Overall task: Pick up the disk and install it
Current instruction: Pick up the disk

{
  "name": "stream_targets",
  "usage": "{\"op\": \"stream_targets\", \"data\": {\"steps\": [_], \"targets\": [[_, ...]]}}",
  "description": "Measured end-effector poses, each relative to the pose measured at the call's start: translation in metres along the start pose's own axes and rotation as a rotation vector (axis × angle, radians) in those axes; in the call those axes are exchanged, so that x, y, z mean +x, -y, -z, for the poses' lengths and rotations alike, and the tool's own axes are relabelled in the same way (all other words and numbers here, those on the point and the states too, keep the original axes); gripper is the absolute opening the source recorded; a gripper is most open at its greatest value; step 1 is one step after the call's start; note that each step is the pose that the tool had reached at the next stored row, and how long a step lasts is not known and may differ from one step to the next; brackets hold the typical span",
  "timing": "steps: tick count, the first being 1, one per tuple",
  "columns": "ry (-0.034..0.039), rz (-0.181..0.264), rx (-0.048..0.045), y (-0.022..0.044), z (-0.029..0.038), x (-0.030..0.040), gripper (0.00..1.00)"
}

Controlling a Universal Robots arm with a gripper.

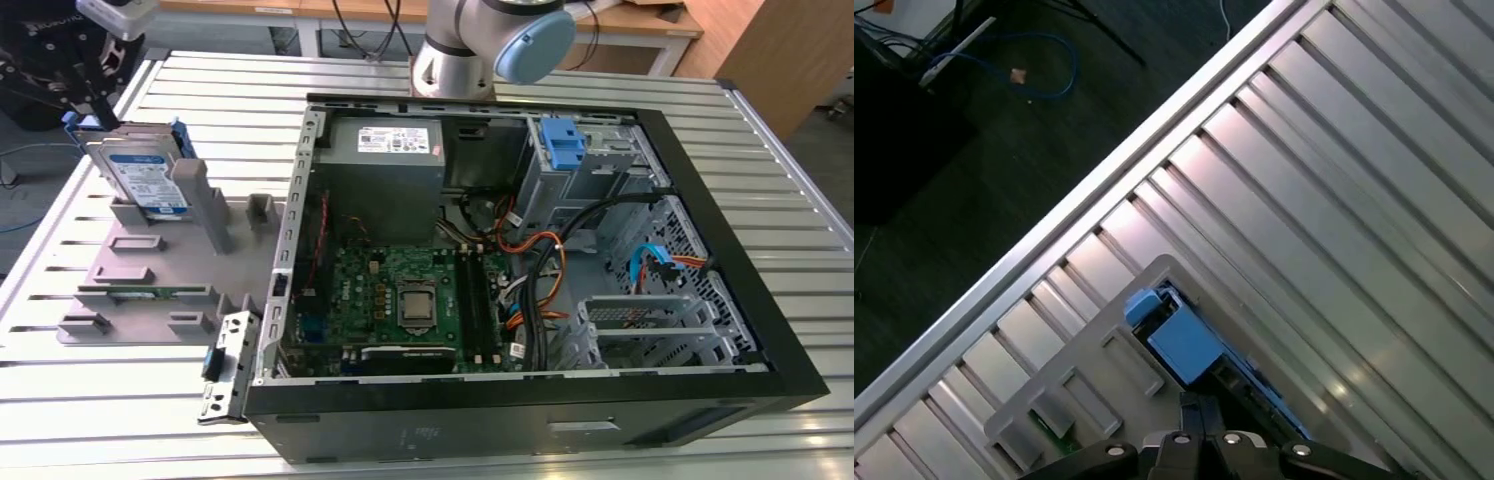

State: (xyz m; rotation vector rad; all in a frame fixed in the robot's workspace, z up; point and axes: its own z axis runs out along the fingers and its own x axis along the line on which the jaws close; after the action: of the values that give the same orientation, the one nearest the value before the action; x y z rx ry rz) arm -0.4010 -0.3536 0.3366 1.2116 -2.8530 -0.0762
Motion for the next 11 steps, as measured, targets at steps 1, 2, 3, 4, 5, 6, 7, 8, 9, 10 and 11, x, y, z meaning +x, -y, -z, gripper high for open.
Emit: {"op": "stream_targets", "data": {"steps": [1, 2, 3, 4, 5, 6, 7, 8, 9, 10, 11], "targets": [[-0.0011, 0.018, 0.0003, 0.0000, -0.0001, 0.0000, 0.11], [-0.0022, 0.036, 0.0007, 0.0000, -0.0001, 0.0000, 0.11], [-0.0034, 0.054, 0.0010, 0.0000, -0.0001, 0.0000, 0.11], [-0.0050, 0.082, 0.0015, 0.0000, -0.0002, 0.0000, 0.11], [-0.0062, 0.100, 0.0019, 0.0000, -0.0003, 0.0000, 0.11], [-0.0073, 0.118, 0.0022, 0.0000, -0.0003, 0.0000, 0.11], [-0.0083, 0.135, 0.0025, 0.0000, -0.0004, 0.0000, 0.11], [-0.0094, 0.153, 0.0029, 0.0000, -0.0004, 0.0000, 0.11], [-0.0106, 0.171, 0.0032, 0.0000, -0.0005, 0.0000, 0.11], [-0.0117, 0.189, 0.0035, 0.0000, -0.0005, 0.0000, 0.11], [-0.0128, 0.208, 0.0039, 0.0000, -0.0006, 0.0000, 0.11]]}}
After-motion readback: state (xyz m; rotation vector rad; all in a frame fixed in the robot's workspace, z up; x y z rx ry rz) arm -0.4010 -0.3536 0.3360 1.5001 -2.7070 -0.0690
